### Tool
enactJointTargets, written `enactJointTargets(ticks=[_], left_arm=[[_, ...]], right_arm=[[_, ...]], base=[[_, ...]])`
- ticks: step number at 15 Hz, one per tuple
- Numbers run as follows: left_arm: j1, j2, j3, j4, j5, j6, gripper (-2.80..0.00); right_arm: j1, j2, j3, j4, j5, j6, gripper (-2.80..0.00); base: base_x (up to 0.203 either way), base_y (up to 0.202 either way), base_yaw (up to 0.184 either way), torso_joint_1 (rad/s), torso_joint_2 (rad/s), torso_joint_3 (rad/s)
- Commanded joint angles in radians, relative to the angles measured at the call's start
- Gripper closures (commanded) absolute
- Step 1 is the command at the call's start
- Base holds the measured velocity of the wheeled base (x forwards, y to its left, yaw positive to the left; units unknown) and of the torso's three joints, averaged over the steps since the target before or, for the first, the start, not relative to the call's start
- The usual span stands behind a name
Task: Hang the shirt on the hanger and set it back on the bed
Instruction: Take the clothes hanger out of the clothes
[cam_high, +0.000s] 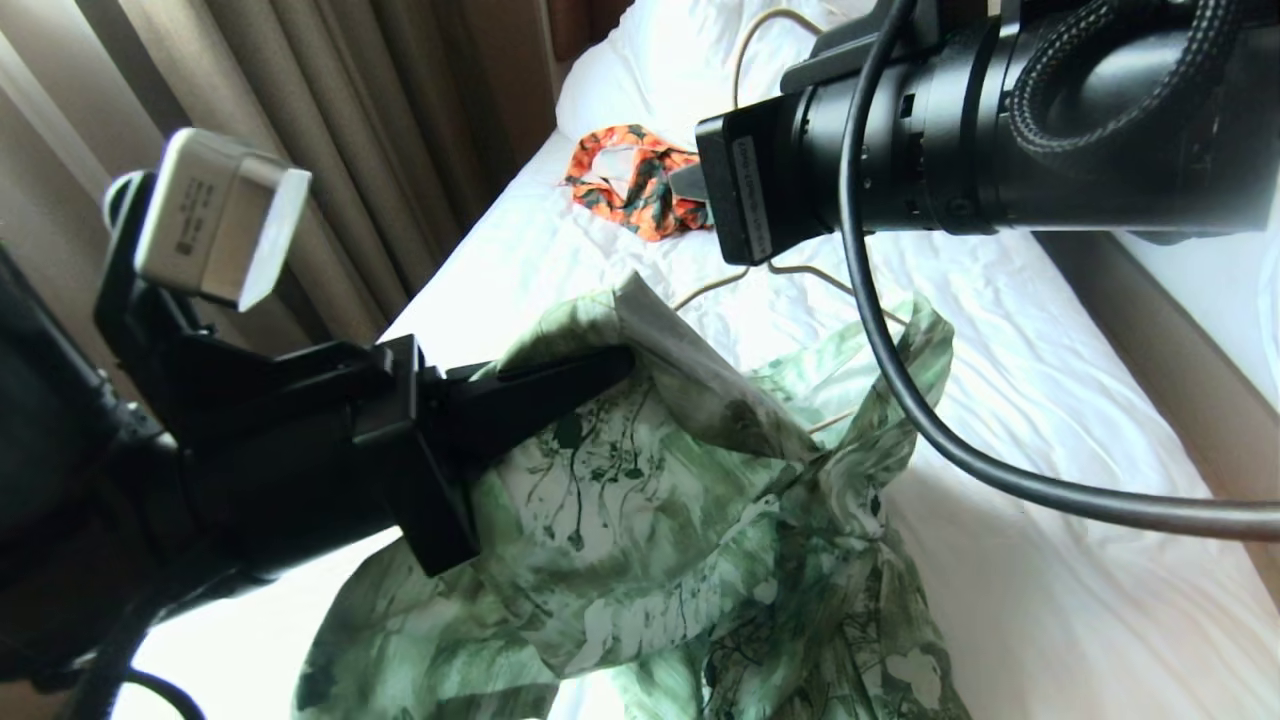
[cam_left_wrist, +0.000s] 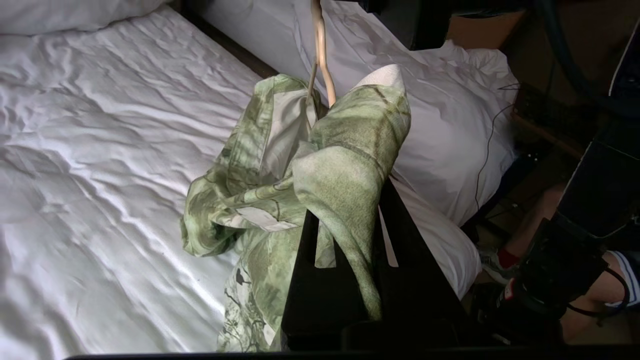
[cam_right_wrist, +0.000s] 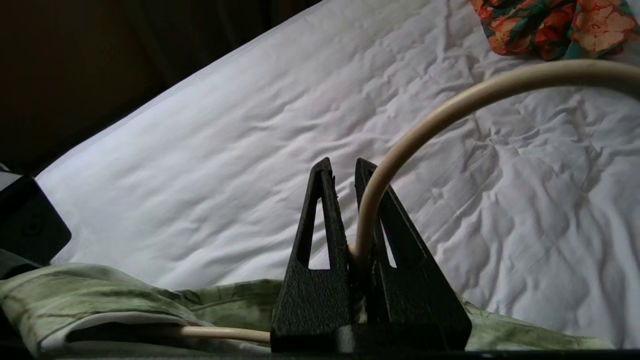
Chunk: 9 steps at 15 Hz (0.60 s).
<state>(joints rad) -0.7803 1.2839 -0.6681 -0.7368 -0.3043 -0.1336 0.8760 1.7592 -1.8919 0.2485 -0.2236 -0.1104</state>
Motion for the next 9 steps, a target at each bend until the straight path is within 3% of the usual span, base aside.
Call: enactJointTargets(ticks=[1,6,7,9], left_arm=[[0.034,-0.039,0.004,0.005,-0.037,-0.001,0.0],[0.033,-0.043,0.008,0.036,-0.045,0.0,0.0],[0.033,-0.044,0.01,0.036,-0.05,0.0,-2.8],[0.035,-0.049,0.008,0.036,-0.064,0.0,-2.8]], right_arm=[[-0.022,-0.007,0.001,0.006,0.001,-0.004,0.0],[-0.031,-0.007,-0.012,0.006,0.001,-0.006,0.0],[-0.031,-0.007,-0.013,0.006,0.001,-0.006,0.0],[-0.031,-0.007,-0.013,0.006,0.001,-0.006,0.0]], base=[[0.0,0.0,0.0,0.0,0.0,0.0],[0.0,0.0,0.0,0.0,0.0,0.0],[0.0,0.0,0.0,0.0,0.0,0.0],[0.0,0.0,0.0,0.0,0.0,0.0]])
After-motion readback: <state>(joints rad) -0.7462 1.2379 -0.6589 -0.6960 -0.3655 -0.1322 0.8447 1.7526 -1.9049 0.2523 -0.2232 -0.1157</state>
